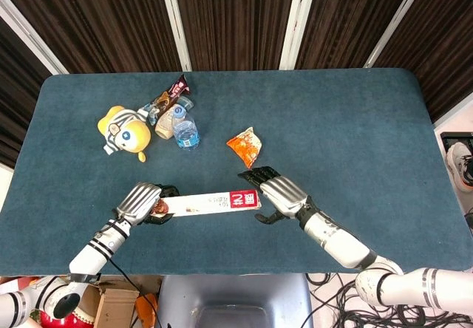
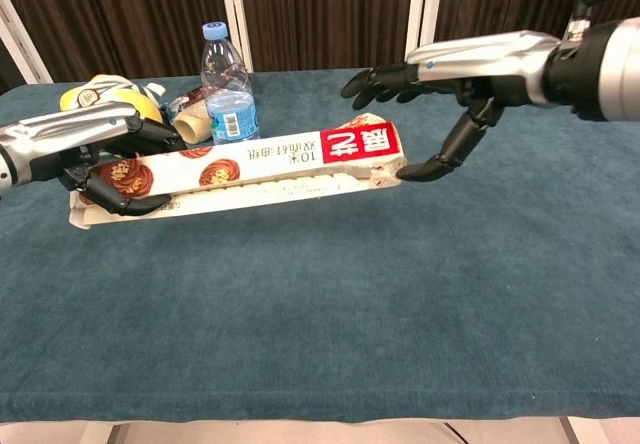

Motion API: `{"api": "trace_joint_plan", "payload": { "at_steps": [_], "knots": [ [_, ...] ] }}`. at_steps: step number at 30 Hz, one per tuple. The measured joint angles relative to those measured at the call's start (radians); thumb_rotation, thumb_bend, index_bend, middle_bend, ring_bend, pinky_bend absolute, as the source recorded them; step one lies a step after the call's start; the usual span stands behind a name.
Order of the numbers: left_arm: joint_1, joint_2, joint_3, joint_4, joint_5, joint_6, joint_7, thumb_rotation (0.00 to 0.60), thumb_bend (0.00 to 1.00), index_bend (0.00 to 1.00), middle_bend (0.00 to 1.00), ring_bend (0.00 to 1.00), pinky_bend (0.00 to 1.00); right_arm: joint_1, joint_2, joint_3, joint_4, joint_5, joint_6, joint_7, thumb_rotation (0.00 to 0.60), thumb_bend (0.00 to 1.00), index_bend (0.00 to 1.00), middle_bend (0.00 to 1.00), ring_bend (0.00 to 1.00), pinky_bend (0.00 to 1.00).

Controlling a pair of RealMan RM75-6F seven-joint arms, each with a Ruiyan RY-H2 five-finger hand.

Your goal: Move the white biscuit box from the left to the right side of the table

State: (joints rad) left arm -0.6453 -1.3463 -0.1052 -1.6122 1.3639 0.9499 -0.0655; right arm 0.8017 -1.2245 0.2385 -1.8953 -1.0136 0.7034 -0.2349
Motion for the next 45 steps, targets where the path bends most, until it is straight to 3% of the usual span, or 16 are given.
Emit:
{"api": "trace_joint_plan", "payload": {
  "at_steps": [4,9,10,15,22,29,32,34,36,37,40,45],
  "knots": [
    [0.004,-0.001,-0.001,-0.009,0.007,0.017,0.0,0.6,0.4,0.52,0.59,0.54,0.61,0.02,-0.02,0.004,0.021,0.012,-0.022,0.031,0.6,0.24,0.05,0.14,0.03,0.04],
    [0.018,-0.001,-0.004,-0.037,0.018,0.058,-0.003,0.6,0.4,0.51,0.59,0.54,0.62,0.042,-0.063,0.012,0.072,0.0,-0.024,0.079,0.6,0.28,0.18,0.21,0.22,0.44],
    [0.021,0.0,-0.003,-0.044,0.021,0.064,0.0,0.6,0.4,0.51,0.59,0.54,0.62,0.043,-0.068,0.012,0.077,-0.007,-0.02,0.083,0.6,0.3,0.2,0.22,0.25,0.47],
    [0.031,0.004,0.007,-0.075,0.037,0.087,0.039,0.6,0.4,0.49,0.59,0.54,0.62,0.038,-0.09,0.013,0.088,-0.074,0.008,0.142,0.6,0.32,0.3,0.29,0.33,0.51],
    [0.032,0.011,0.01,-0.084,0.031,0.078,0.028,0.6,0.37,0.49,0.58,0.54,0.61,0.033,-0.105,0.005,0.102,-0.126,0.034,0.193,0.6,0.32,0.64,0.54,0.61,0.64],
    [0.042,0.021,0.017,-0.077,0.072,0.101,-0.049,0.6,0.29,0.3,0.51,0.47,0.53,0.024,-0.092,-0.005,0.109,-0.156,0.041,0.245,0.6,0.38,0.7,0.58,0.63,0.64],
    [0.046,0.047,0.027,-0.077,0.099,0.102,-0.095,0.6,0.26,0.12,0.29,0.25,0.32,0.013,-0.077,-0.009,0.111,-0.176,0.057,0.258,0.6,0.38,0.7,0.58,0.63,0.64],
    [0.048,0.062,0.031,-0.076,0.116,0.106,-0.124,0.547,0.23,0.03,0.15,0.09,0.19,0.001,-0.06,-0.011,0.111,-0.185,0.071,0.275,0.6,0.38,0.7,0.58,0.63,0.64],
    [0.052,0.069,0.03,-0.072,0.134,0.125,-0.15,0.428,0.21,0.0,0.09,0.03,0.14,-0.012,-0.039,-0.014,0.114,-0.193,0.083,0.292,0.6,0.38,0.7,0.58,0.63,0.64],
    [0.054,0.072,0.03,-0.07,0.144,0.136,-0.161,0.401,0.21,0.0,0.07,0.01,0.13,-0.017,-0.03,-0.016,0.117,-0.197,0.089,0.297,0.6,0.38,0.7,0.58,0.63,0.64],
    [0.064,0.086,0.03,-0.059,0.184,0.185,-0.2,0.381,0.2,0.0,0.06,0.0,0.13,-0.039,-0.003,-0.023,0.13,-0.207,0.108,0.317,0.6,0.38,0.7,0.58,0.63,0.64],
    [0.096,0.163,0.034,-0.051,0.188,0.224,-0.178,0.403,0.2,0.0,0.06,0.0,0.13,-0.102,0.051,-0.052,0.164,-0.259,0.154,0.39,0.6,0.38,0.69,0.58,0.63,0.64]
  ]
}}
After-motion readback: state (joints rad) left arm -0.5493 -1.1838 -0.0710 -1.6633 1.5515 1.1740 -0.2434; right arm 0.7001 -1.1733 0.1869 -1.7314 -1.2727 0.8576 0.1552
